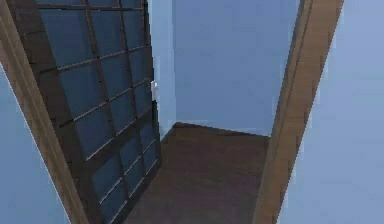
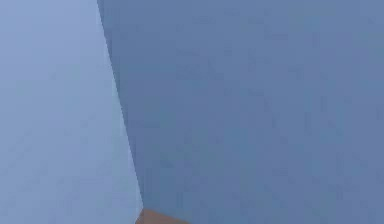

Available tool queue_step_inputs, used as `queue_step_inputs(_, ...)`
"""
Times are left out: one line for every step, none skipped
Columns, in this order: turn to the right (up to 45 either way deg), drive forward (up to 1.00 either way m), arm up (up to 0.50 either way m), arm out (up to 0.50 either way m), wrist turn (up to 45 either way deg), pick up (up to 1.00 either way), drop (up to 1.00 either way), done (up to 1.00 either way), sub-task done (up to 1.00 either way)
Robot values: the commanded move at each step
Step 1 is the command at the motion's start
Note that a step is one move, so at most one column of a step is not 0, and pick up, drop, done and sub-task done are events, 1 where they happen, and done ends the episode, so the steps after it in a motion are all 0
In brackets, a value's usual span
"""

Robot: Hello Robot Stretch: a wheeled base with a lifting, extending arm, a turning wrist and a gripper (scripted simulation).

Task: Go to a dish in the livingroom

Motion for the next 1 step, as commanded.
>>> queue_step_inputs(0.0, 0.35, 0.00, 0.00, 0.0, 0.00, 0.00, 0.00, 0.00)
